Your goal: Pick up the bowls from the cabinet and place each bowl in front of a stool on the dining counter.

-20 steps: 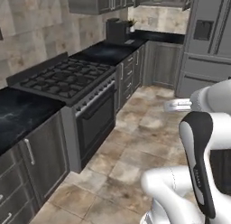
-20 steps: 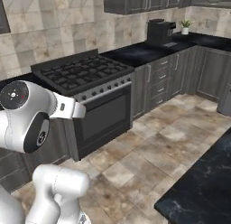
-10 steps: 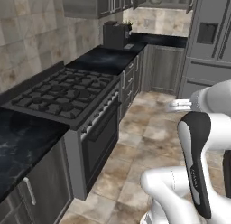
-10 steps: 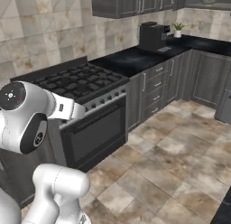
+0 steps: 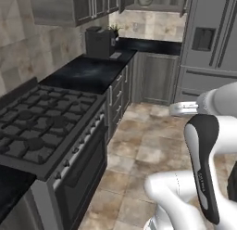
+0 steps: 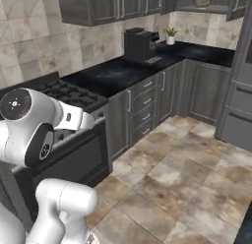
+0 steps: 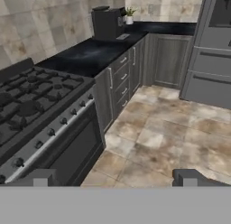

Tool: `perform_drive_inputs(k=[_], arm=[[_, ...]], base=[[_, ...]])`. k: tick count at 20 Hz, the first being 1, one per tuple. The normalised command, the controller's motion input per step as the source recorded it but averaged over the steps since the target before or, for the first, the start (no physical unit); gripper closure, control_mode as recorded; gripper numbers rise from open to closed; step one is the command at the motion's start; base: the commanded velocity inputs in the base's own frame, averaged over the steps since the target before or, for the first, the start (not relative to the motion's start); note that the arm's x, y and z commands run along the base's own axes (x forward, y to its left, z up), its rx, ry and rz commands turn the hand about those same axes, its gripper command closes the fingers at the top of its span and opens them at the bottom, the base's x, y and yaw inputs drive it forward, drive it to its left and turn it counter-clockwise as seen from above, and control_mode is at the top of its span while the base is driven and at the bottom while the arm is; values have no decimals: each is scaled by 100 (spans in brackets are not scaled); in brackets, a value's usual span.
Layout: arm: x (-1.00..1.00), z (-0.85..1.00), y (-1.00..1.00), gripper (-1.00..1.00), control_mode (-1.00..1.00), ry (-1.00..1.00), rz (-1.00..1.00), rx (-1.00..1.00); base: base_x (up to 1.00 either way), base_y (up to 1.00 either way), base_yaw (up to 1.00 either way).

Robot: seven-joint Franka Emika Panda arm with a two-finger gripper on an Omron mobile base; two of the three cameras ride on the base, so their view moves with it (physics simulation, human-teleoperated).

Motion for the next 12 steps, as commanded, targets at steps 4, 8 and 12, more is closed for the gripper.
perform_drive_inputs(k=[4,8,12], arm=[[0,0,0,-100,100,0,0,0],[0,0,0,-100,100,0,0,0],[0,0,0,-100,100,0,0,0]], base=[[100,0,-25],[100,1,-23],[100,-4,-16]])
